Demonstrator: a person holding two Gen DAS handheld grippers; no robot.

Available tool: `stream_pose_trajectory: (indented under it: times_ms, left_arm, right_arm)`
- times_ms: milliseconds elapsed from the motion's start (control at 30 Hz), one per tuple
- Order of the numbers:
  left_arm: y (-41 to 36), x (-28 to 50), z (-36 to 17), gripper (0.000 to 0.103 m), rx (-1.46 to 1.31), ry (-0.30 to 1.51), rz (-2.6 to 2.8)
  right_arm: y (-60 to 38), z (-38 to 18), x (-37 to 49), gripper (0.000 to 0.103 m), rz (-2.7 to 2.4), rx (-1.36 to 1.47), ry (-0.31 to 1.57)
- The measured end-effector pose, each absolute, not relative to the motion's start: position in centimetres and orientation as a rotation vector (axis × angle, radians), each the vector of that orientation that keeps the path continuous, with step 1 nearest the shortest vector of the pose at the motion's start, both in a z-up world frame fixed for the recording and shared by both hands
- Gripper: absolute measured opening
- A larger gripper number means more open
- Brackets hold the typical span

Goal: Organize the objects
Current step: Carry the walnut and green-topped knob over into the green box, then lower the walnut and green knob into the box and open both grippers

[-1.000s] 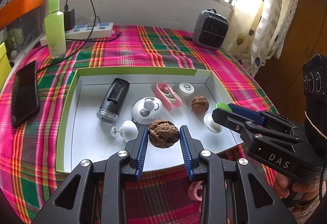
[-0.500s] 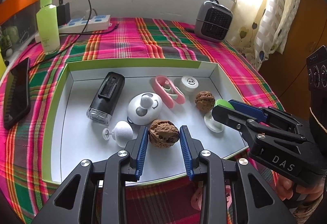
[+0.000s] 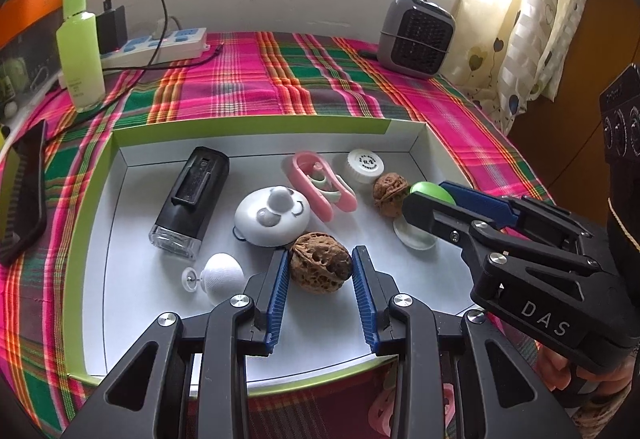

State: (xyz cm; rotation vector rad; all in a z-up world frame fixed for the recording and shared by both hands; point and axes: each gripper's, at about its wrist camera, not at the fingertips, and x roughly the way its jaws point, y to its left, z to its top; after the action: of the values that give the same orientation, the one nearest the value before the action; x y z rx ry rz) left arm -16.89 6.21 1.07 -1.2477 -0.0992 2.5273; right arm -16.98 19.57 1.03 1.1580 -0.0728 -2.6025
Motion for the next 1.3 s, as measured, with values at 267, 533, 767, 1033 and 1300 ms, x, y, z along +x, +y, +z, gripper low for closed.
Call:
stream_pose_trajectory:
  times_ms: [267,533,767,1033,1300]
  left_arm:
    - [6.4,-16.98,0.96,0.03,-1.242,-0.084,2.538]
    - [6.43,-17.01,0.92,0.031,-1.243,-0.08,2.537]
    - [6.37,-16.98,0.92,0.032,-1.25,-0.08,2.537]
    - [6.27,-16.82,0.92,0.037,-1.251,-0.087,2.537]
    - [6.04,-16.37,1.14,0.043,-1.242,-0.086,2.54]
  right_arm:
    - [19.42,0.88,-17.17,0.035,-2.621,1.128,-0.035]
    - [19.38,0.92,-17.08,0.035,-2.621,1.13,-0.035]
    - [19.34,0.91,-16.97,0.035,-2.624,1.131,-0.037]
    - [19.43,1.0,-16.94,0.035,-2.617,1.134,-0.059]
    - [19.82,1.12,-16.74,0.042,-2.588,1.132,-0.127]
